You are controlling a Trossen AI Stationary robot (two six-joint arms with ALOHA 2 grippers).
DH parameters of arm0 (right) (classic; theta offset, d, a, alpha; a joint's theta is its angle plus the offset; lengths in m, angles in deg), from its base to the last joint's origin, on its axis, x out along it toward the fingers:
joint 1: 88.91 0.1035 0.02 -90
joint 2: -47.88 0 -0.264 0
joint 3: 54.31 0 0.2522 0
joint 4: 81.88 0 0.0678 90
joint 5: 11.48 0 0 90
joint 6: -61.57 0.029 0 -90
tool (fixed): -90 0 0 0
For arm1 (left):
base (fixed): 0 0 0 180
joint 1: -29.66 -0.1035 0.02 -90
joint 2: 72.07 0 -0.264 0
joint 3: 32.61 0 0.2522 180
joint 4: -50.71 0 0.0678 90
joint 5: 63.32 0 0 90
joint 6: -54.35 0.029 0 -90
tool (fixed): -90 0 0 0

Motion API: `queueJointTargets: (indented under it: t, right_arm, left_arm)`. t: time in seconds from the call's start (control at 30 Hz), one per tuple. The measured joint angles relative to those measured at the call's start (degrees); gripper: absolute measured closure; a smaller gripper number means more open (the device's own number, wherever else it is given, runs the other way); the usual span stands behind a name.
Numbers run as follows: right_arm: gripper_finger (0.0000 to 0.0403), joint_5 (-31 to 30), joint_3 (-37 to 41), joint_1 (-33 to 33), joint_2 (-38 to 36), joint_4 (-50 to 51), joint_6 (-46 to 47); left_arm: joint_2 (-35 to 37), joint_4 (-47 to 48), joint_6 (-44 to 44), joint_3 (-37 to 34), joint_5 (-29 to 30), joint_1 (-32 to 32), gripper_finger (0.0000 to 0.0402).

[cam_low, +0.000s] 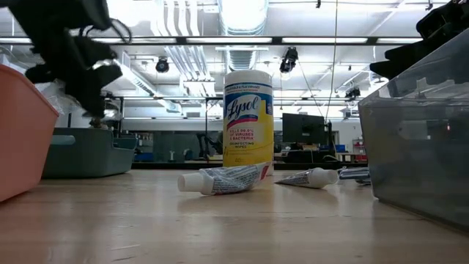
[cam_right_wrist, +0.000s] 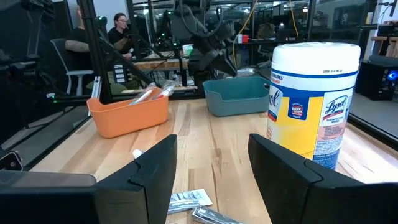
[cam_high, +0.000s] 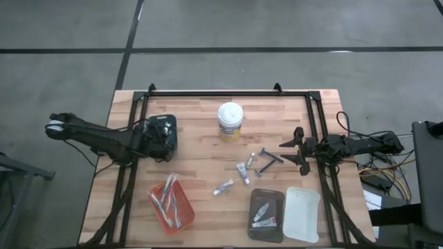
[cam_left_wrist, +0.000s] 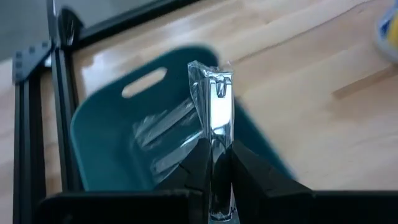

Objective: Pick & Place Travel size toiletries
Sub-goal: Put the silver nail cutter into the blue bin

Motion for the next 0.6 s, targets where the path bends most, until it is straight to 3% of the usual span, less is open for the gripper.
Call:
queueJointTargets:
  t: [0.33,0.6]
  right_arm:
    - [0.0207,0.0,0.0,0.0,0.0,0.0,0.0]
    - [0.0207,0.0,0.0,0.0,0.0,0.0,0.0]
  left_arm:
    - [1.9,-2.0,-7.4,-8.2,-2.7,0.0,0.0354]
    - [1.9,-4.0,-5.5,-8.5,-2.6,0.0,0.0305]
